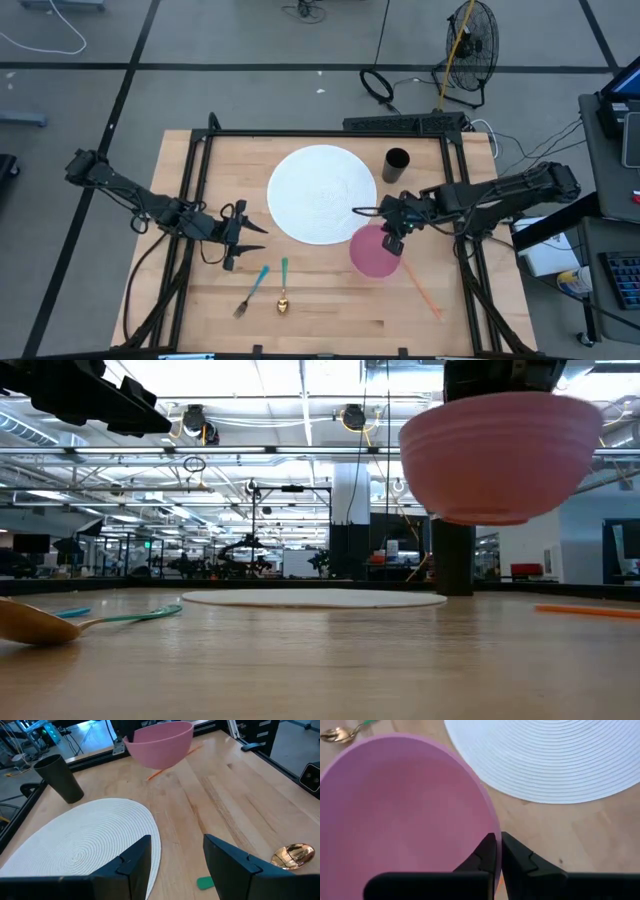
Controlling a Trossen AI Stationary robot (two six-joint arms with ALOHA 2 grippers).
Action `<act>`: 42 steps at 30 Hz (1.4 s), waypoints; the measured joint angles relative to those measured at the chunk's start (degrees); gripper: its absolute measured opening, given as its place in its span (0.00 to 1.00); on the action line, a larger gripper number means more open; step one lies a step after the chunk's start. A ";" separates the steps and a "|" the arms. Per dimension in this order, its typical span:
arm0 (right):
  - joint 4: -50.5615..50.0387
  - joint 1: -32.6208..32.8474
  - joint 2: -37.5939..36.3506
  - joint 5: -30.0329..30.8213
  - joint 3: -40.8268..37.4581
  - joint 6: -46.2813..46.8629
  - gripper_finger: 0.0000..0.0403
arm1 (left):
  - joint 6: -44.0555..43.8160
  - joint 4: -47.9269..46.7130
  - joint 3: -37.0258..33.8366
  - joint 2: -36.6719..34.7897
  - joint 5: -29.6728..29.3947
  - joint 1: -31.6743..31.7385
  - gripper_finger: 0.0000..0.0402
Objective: Pick & Place Utensil
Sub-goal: Put the pink bowl on the white mat
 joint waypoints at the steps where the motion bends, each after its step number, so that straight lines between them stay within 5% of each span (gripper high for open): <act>1: 0.01 -0.57 0.00 0.02 0.00 -0.37 0.02 | 0.00 0.00 0.00 0.00 0.00 0.00 0.46; 42: 16.21 -16.72 1.76 -0.07 -0.02 -11.71 0.01 | 0.17 0.00 0.00 0.00 0.00 0.00 0.46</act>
